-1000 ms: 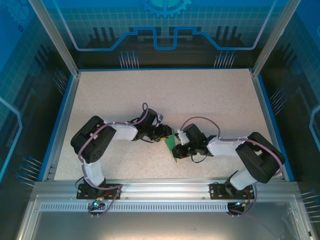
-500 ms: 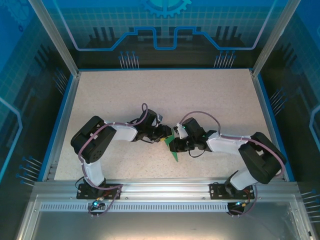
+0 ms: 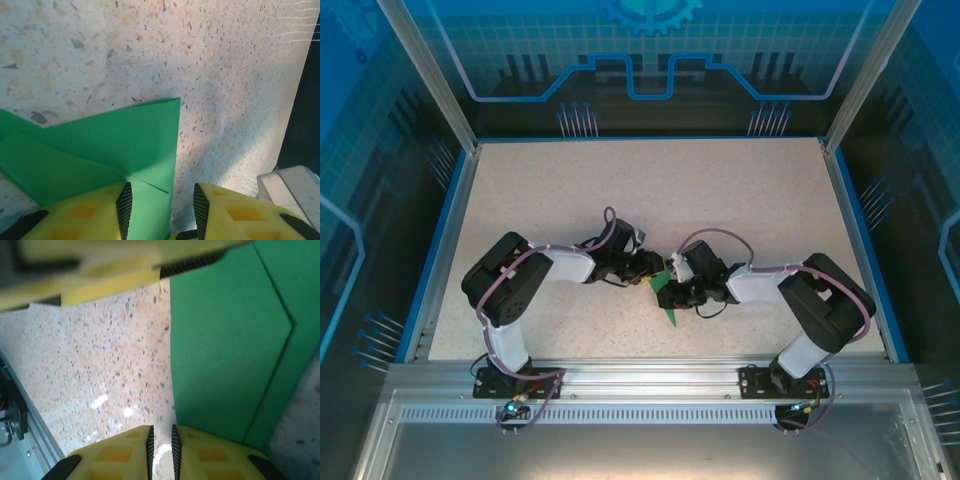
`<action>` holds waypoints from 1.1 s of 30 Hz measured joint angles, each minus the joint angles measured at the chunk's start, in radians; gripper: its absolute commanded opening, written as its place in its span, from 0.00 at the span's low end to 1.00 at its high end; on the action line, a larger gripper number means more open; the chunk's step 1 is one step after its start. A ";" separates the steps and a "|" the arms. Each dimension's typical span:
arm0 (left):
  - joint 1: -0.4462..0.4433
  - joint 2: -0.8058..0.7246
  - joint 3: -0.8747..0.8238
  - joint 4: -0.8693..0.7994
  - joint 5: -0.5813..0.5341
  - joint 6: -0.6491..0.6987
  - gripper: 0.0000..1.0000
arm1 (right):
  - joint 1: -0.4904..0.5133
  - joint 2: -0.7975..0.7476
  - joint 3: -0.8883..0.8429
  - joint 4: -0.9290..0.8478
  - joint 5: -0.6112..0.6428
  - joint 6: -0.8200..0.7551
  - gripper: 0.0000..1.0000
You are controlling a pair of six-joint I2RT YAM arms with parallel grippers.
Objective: Fold a paper plane with a square sheet of paper (pick it up from the middle)
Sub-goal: Fold the wing for the fifth time at the center of the table.
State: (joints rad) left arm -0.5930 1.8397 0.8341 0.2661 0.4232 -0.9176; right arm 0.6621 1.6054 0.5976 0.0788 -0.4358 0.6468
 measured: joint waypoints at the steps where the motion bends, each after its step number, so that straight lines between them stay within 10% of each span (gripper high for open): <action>1: 0.000 0.000 0.000 -0.003 0.000 0.000 0.42 | 0.000 -0.008 -0.009 0.002 -0.007 0.000 0.23; 33: -0.015 -0.198 -0.041 -0.049 -0.041 -0.040 0.40 | -0.019 0.063 0.053 -0.066 -0.093 -0.200 0.08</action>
State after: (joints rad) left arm -0.6079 1.6421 0.7933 0.2173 0.3820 -0.9573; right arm 0.6434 1.6688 0.6510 0.0132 -0.5293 0.4473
